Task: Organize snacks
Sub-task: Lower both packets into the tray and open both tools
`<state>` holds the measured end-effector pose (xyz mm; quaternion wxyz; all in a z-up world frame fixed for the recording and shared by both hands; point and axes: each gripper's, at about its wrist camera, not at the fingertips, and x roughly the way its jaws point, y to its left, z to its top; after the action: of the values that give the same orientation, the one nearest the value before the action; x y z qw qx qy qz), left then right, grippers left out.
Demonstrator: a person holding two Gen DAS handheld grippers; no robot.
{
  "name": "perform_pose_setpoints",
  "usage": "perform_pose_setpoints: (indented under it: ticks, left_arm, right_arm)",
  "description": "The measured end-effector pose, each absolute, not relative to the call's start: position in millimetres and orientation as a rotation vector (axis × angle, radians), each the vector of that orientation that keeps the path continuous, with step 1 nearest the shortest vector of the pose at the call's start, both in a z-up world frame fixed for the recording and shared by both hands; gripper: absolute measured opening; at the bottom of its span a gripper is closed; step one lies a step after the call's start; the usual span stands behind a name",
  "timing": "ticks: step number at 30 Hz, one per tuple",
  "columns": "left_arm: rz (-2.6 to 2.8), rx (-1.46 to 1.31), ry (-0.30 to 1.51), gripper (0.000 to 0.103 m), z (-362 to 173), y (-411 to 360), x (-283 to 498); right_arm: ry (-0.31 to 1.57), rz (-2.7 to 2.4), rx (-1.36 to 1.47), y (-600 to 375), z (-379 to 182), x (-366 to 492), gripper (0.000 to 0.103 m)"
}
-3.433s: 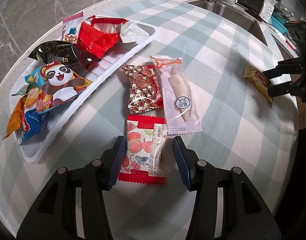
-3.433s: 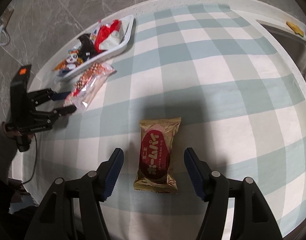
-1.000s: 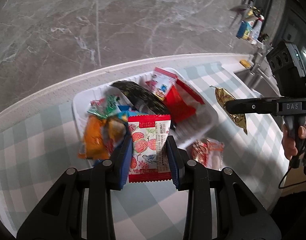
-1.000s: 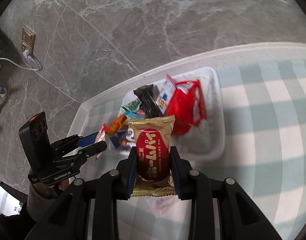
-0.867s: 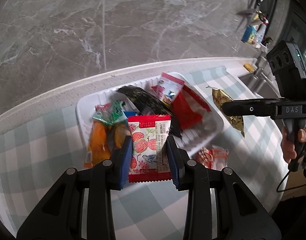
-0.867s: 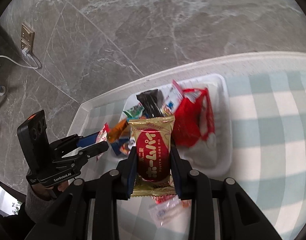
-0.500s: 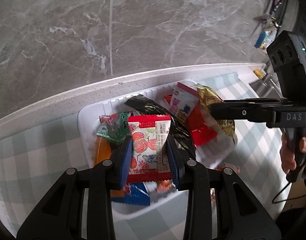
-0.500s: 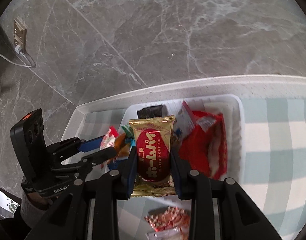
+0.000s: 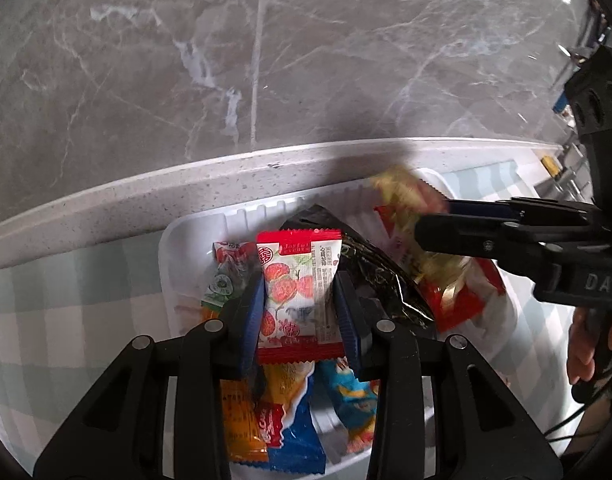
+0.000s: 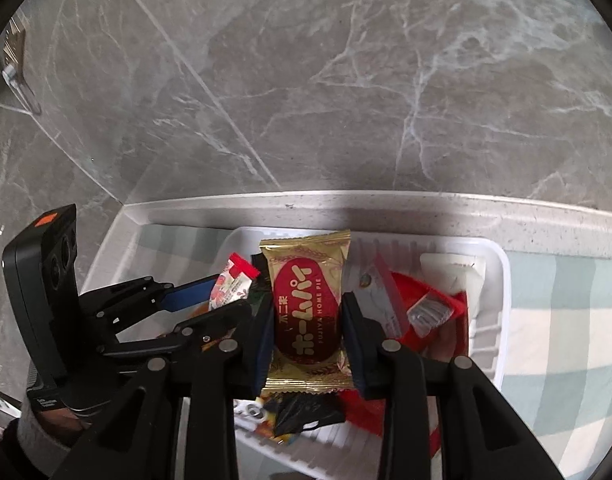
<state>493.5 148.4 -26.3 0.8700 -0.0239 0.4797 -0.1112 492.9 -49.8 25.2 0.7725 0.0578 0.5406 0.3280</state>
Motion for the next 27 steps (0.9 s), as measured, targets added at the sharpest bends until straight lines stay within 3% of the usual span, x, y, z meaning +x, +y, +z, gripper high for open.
perform_pose_setpoints:
  ticks: [5,17,27]
  left_arm:
    - [-0.209,-0.066,0.998,0.039,-31,151,498]
    - [-0.189,-0.08,0.922,0.042,-9,159,468]
    - [-0.229,-0.049,0.846,0.043,20,147,393]
  right_arm:
    - [1.141,0.704,0.115,-55,31,491,0.046]
    - [1.053,0.717,0.114,-85,69,445,0.053]
    - [1.148,0.674,-0.083,-97,29,358,0.057]
